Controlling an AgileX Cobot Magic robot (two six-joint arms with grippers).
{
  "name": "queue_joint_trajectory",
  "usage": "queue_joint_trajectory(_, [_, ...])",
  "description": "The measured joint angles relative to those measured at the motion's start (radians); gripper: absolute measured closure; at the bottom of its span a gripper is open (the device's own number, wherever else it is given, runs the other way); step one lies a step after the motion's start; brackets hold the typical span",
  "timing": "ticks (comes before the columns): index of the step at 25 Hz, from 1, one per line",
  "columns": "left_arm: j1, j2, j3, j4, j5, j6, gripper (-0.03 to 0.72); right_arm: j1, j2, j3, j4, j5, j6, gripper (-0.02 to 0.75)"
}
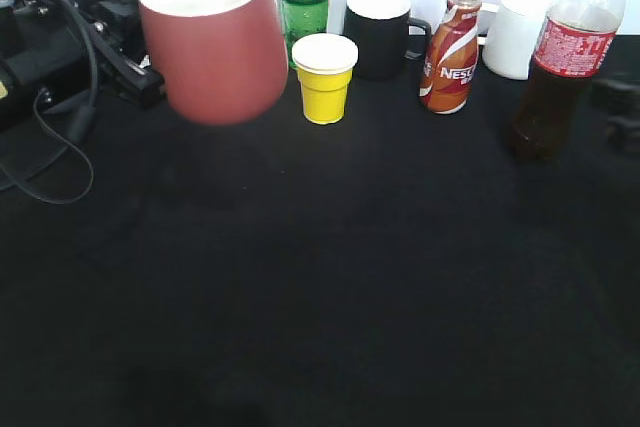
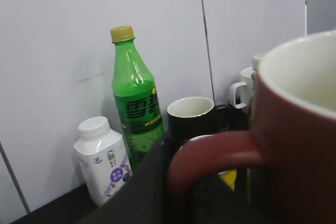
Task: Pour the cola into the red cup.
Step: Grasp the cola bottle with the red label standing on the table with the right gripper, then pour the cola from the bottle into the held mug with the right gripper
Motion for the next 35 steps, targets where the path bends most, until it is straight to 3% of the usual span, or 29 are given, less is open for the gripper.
queue_joint_trajectory(2, [0.0, 0.0, 0.0, 0.0, 0.0, 0.0, 0.648, 0.0, 0.111, 0.0, 0.0, -0.152, 0.003, 0.163])
queue_joint_trajectory(4, [0.0, 0.0, 0.0, 0.0, 0.0, 0.0, 0.648, 0.0, 0.221, -0.006, 0.0, -0.227, 0.004, 0.113])
queue_joint_trajectory(6, [0.0, 0.0, 0.0, 0.0, 0.0, -0.001, 0.648, 0.0, 0.302, -0.033, 0.0, -0.246, 0.004, 0.08])
queue_joint_trajectory(14, [0.0, 0.0, 0.0, 0.0, 0.0, -0.001, 0.648, 0.0, 0.532, -0.273, -0.055, -0.312, -0.015, 0.078])
queue_joint_trajectory(16, [0.0, 0.0, 0.0, 0.0, 0.0, -0.001, 0.648, 0.0, 0.557, -0.291, -0.058, -0.328, -0.015, 0.102])
queue_joint_trajectory(21, [0.0, 0.0, 0.0, 0.0, 0.0, -0.001, 0.648, 0.0, 0.558, -0.293, -0.062, -0.334, -0.015, 0.285])
queue_joint_trajectory(35, [-0.001, 0.0, 0.0, 0.055, 0.0, -0.014, 0.648, 0.0, 0.567, -0.289, -0.064, -0.356, -0.015, 0.3])
